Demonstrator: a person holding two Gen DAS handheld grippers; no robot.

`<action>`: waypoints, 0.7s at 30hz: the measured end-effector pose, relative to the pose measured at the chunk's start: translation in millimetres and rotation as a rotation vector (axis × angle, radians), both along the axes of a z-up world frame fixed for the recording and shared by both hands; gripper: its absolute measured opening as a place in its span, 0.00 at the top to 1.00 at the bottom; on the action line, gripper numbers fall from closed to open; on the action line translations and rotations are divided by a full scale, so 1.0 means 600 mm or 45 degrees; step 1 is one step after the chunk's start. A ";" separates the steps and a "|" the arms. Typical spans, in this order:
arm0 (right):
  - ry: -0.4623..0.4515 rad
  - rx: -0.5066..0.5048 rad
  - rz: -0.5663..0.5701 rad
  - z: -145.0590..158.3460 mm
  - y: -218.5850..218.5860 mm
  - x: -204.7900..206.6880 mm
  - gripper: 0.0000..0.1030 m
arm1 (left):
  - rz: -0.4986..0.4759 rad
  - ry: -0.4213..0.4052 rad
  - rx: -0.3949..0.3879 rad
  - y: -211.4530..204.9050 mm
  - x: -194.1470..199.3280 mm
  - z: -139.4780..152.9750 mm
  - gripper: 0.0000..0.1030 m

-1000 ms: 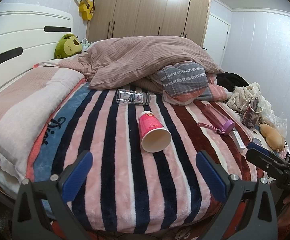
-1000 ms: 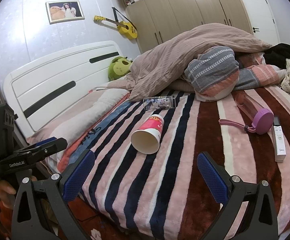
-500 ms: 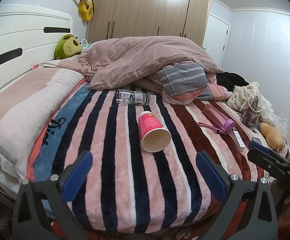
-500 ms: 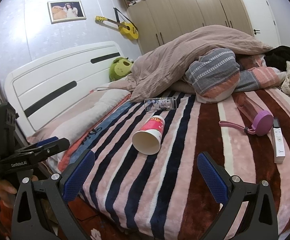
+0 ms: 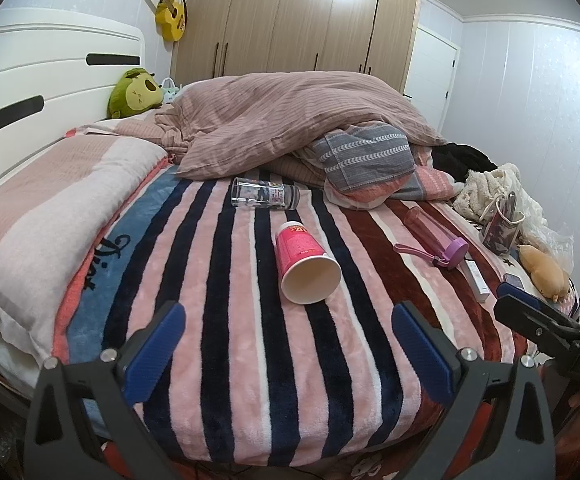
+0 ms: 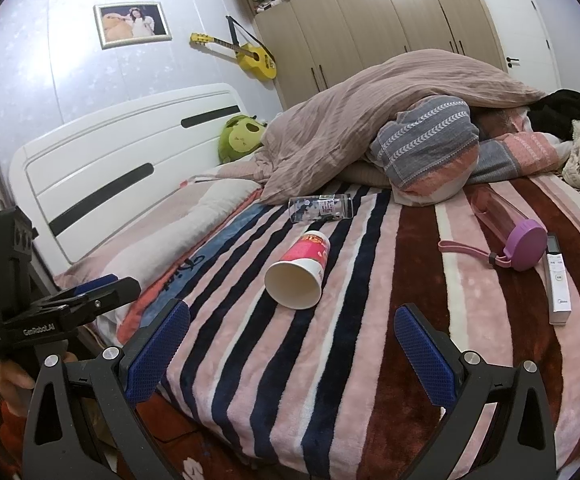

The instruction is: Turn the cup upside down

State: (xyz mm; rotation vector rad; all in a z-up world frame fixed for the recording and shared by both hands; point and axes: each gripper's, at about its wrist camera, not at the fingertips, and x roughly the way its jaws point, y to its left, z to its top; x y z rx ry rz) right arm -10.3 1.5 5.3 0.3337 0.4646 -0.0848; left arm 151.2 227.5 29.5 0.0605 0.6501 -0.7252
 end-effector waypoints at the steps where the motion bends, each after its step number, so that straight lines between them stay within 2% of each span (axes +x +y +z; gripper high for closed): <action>1: -0.001 0.000 -0.001 0.000 0.000 0.000 0.00 | 0.001 0.000 0.000 0.000 0.000 0.000 0.01; 9: 0.004 0.017 0.001 -0.004 -0.001 0.003 0.00 | -0.002 0.003 -0.002 -0.001 0.004 0.000 0.01; 13: 0.007 0.061 0.004 -0.018 -0.008 0.017 0.00 | 0.000 0.013 -0.001 0.000 0.005 -0.004 0.01; 15: -0.011 0.129 0.024 -0.025 -0.023 0.030 0.00 | -0.003 0.022 -0.006 -0.001 0.008 -0.009 0.01; 18: -0.019 0.267 0.063 -0.036 -0.059 0.078 0.00 | -0.006 0.042 -0.007 -0.005 0.025 -0.025 0.01; 21: 0.049 0.321 0.098 -0.048 -0.090 0.154 0.00 | 0.000 0.056 0.005 -0.005 0.038 -0.033 0.01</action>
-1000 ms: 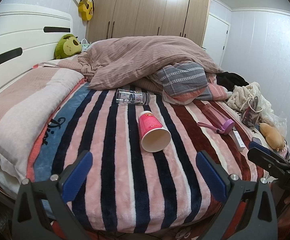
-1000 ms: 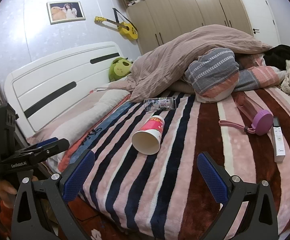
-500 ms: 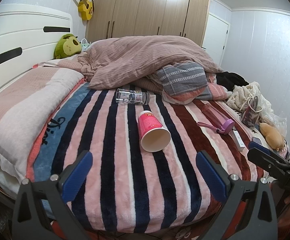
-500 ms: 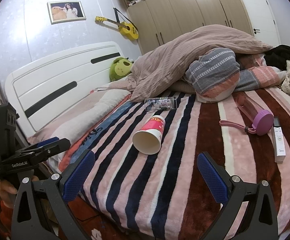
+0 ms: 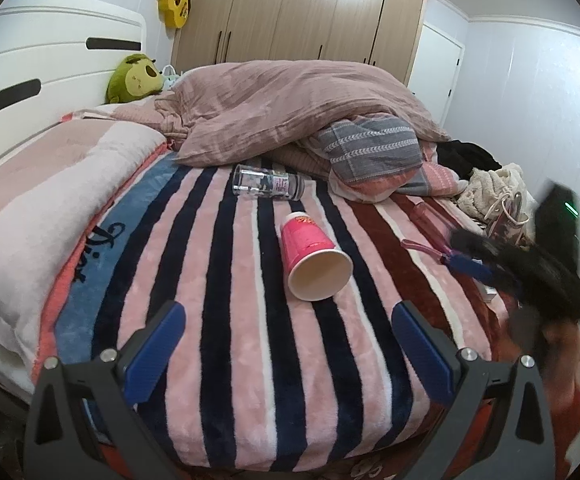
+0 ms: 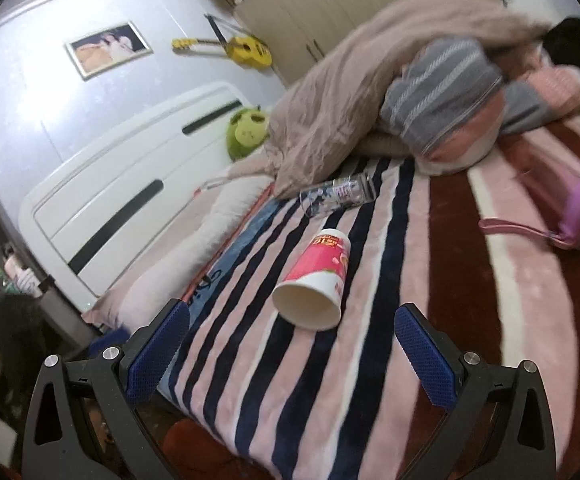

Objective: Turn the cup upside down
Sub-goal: 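Move the right gripper to the pink-and-white paper cup and grasp it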

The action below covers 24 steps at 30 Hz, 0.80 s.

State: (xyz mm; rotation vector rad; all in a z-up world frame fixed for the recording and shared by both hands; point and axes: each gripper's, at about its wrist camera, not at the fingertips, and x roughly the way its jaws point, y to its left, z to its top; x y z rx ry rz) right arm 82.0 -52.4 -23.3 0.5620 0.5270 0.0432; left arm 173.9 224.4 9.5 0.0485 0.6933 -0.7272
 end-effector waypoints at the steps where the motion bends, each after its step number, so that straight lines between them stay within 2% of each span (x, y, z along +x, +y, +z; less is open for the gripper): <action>1: 0.043 0.018 0.023 -0.008 -0.012 0.038 0.00 | 0.006 0.005 0.001 0.001 0.003 -0.002 0.01; 4: 0.188 0.108 0.117 -0.044 -0.036 0.146 0.00 | 0.012 0.033 -0.008 0.002 0.018 -0.008 0.01; 7: 0.355 0.128 0.161 -0.088 -0.043 0.229 0.02 | 0.005 0.044 -0.016 0.004 0.029 -0.012 0.01; 8: 0.408 0.147 0.179 -0.104 -0.044 0.251 0.05 | -0.002 0.051 -0.020 0.005 0.035 -0.014 0.01; 9: 0.470 0.201 0.191 -0.128 -0.047 0.275 0.14 | -0.017 0.057 -0.033 0.007 0.040 -0.015 0.01; 10: 0.500 0.261 0.202 -0.144 -0.050 0.288 0.18 | -0.038 0.067 -0.051 0.008 0.046 -0.016 0.01; 11: 0.500 0.330 0.227 -0.156 -0.051 0.296 0.19 | -0.064 0.087 -0.071 0.010 0.055 -0.018 0.01; 13: 0.495 0.419 0.290 -0.168 -0.043 0.304 0.29 | -0.108 0.140 -0.116 0.015 0.079 -0.021 0.01; 15: 0.486 0.392 0.334 -0.163 -0.025 0.297 0.34 | -0.150 0.194 -0.149 0.016 0.106 -0.024 0.01; 18: 0.464 0.265 0.368 -0.144 0.003 0.278 0.34 | -0.202 0.254 -0.178 0.006 0.144 -0.026 0.01; 21: 0.459 0.185 0.372 -0.133 0.014 0.263 0.35 | -0.285 0.344 -0.267 -0.015 0.183 -0.032 0.01; 24: 0.449 0.147 0.369 -0.127 0.021 0.258 0.36 | -0.319 0.409 -0.258 -0.051 0.216 -0.043 0.01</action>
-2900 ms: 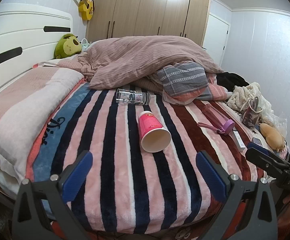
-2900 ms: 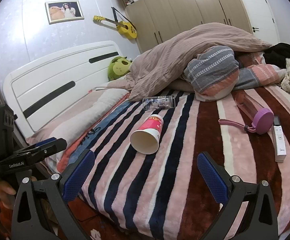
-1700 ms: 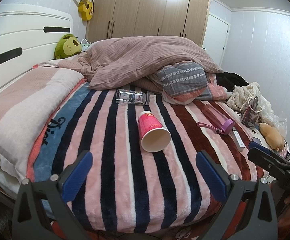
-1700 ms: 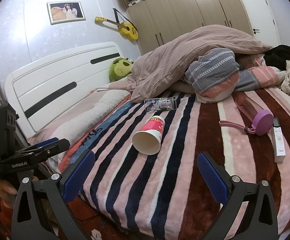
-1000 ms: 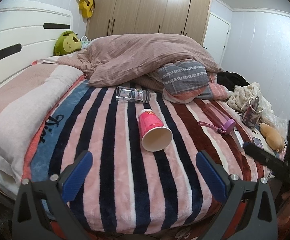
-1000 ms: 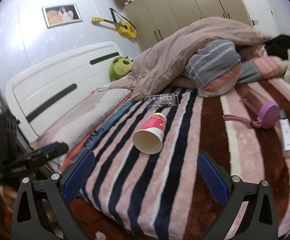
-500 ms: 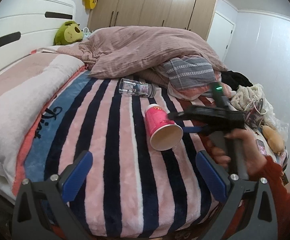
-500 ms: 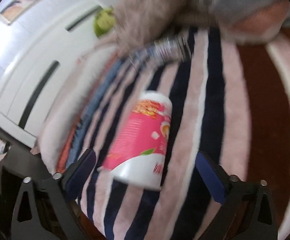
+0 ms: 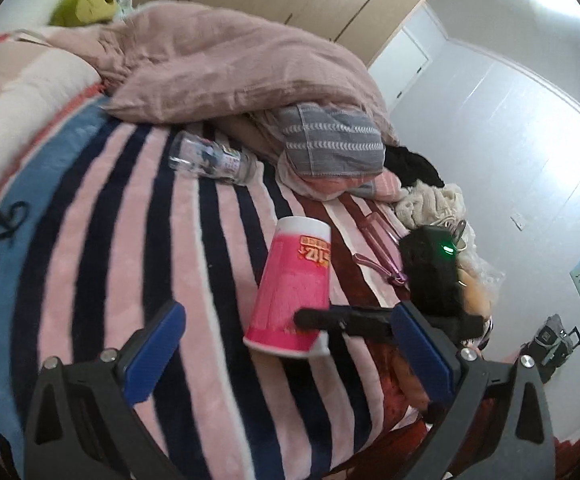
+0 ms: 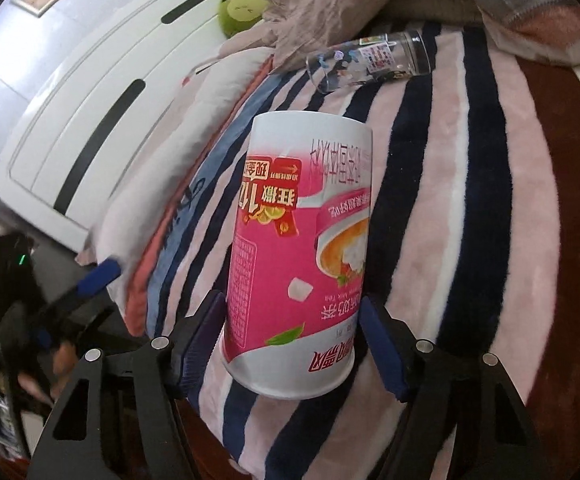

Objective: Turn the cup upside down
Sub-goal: 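Move the right gripper to the pink-and-white paper cup and grasp it, then lift and rotate the cup with the right gripper, setting it mouth-up on the blanket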

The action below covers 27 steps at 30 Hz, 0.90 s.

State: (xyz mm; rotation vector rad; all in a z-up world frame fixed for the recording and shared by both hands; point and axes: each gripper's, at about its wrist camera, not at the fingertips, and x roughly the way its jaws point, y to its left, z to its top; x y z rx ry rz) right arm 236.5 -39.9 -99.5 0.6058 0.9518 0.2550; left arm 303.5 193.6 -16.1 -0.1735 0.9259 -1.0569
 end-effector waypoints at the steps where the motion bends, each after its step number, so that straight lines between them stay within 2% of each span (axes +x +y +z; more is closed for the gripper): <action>1: -0.007 0.003 0.000 0.004 0.001 -0.002 0.36 | -0.004 0.009 0.031 -0.018 0.010 -0.004 0.01; 3: -0.028 0.020 0.017 0.018 0.003 -0.007 0.36 | -0.025 0.026 0.069 -0.038 0.018 -0.011 0.01; 7: -0.025 -0.008 0.092 0.042 0.020 -0.022 0.37 | -0.133 0.083 0.079 -0.072 0.015 -0.028 0.01; 11: 0.020 -0.018 0.154 0.039 0.032 -0.033 0.40 | -0.118 0.153 0.216 -0.093 0.014 -0.073 0.02; 13: 0.038 -0.063 0.171 0.033 0.039 -0.034 0.40 | -0.102 0.191 0.240 -0.088 0.010 -0.093 0.02; 15: 0.068 -0.106 0.192 0.024 0.045 -0.035 0.39 | -0.078 0.203 0.234 -0.070 0.002 -0.103 0.02; 18: 0.119 -0.093 0.262 0.009 0.042 -0.037 0.37 | -0.050 0.241 0.178 -0.036 -0.003 -0.113 0.02; 22: 0.145 -0.064 0.303 0.001 0.045 -0.020 0.35 | -0.044 0.331 0.193 -0.038 -0.006 -0.146 0.02; 24: 0.130 -0.117 0.328 0.003 0.057 -0.021 0.36 | -0.045 0.355 0.183 -0.043 -0.007 -0.156 0.02; 26: 0.102 -0.158 0.336 0.012 0.070 -0.028 0.36 | -0.092 0.369 0.142 -0.055 -0.014 -0.158 0.09; 27: 0.082 -0.190 0.339 0.017 0.077 -0.038 0.36 | -0.114 0.386 0.111 -0.060 -0.015 -0.159 0.19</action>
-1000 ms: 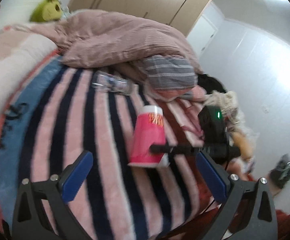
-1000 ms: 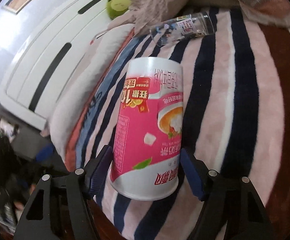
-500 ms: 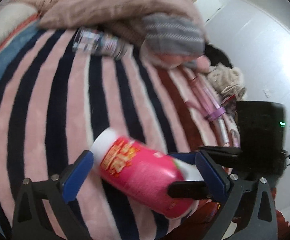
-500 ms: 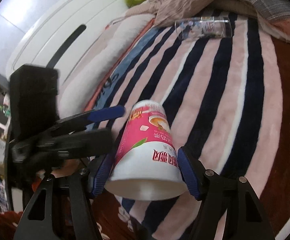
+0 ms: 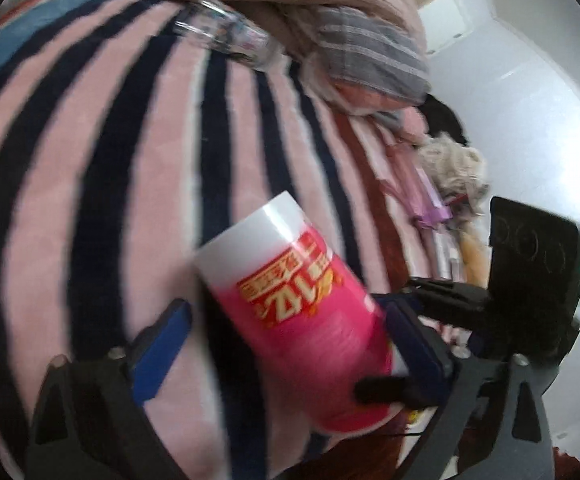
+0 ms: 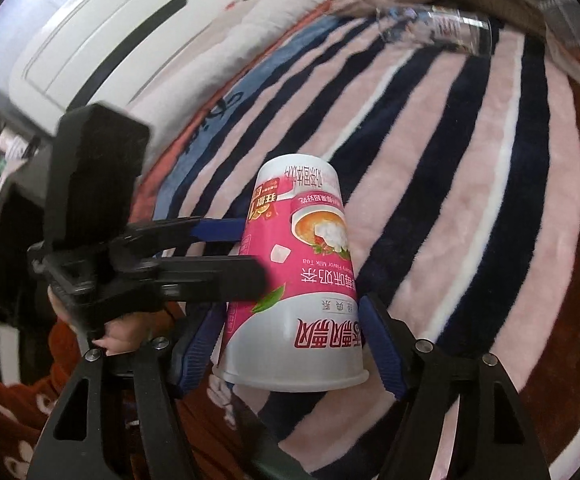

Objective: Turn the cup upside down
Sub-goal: 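Lift and rotate the cup with the right gripper, setting it mouth-up on the blanket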

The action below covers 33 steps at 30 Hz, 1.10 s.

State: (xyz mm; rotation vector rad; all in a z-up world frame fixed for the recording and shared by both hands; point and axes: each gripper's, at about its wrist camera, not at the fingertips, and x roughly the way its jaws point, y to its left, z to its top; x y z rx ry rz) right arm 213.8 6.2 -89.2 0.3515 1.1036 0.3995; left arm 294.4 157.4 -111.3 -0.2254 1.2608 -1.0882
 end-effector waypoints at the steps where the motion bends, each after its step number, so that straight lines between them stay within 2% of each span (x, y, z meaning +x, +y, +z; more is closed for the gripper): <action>1: -0.024 -0.023 0.006 0.005 0.002 -0.015 0.36 | -0.013 0.021 -0.023 -0.006 -0.001 0.001 0.24; 3: -0.079 -0.083 0.039 0.013 0.012 -0.032 0.36 | -0.017 0.012 -0.028 -0.018 -0.003 0.009 0.31; 7: -0.152 -0.102 0.044 0.024 0.013 -0.050 0.36 | -0.063 -0.141 -0.055 -0.037 -0.009 0.054 0.37; 10: -0.242 -0.137 0.032 0.043 0.010 -0.047 0.36 | -0.071 -0.319 -0.077 -0.047 -0.004 0.107 0.41; 11: -0.286 -0.165 0.032 0.049 0.012 -0.046 0.36 | -0.074 -0.412 -0.081 -0.050 -0.002 0.130 0.41; 14: -0.464 -0.282 0.029 0.070 0.025 -0.035 0.37 | -0.094 -0.641 -0.053 -0.062 -0.003 0.169 0.42; 15: -0.515 -0.317 0.018 0.070 0.024 -0.033 0.37 | -0.106 -0.694 -0.036 -0.065 -0.005 0.174 0.42; 17: -0.527 -0.330 -0.010 0.061 0.018 -0.026 0.37 | -0.148 -0.757 0.008 -0.069 -0.010 0.170 0.42; 21: -0.522 -0.398 -0.042 0.010 0.021 -0.024 0.37 | -0.188 -0.778 0.083 -0.074 -0.026 0.141 0.42; 24: -0.504 -0.353 -0.048 -0.008 0.018 -0.047 0.37 | -0.210 -0.752 0.083 -0.072 -0.040 0.128 0.42; 28: -0.492 -0.306 -0.084 -0.004 0.010 -0.069 0.37 | -0.221 -0.733 0.073 -0.079 -0.050 0.130 0.41; 30: -0.485 -0.296 -0.092 0.002 0.008 -0.075 0.35 | -0.237 -0.737 0.084 -0.083 -0.057 0.134 0.32; 33: -0.476 -0.281 -0.102 0.014 0.003 -0.080 0.27 | -0.247 -0.770 0.084 -0.080 -0.070 0.142 0.23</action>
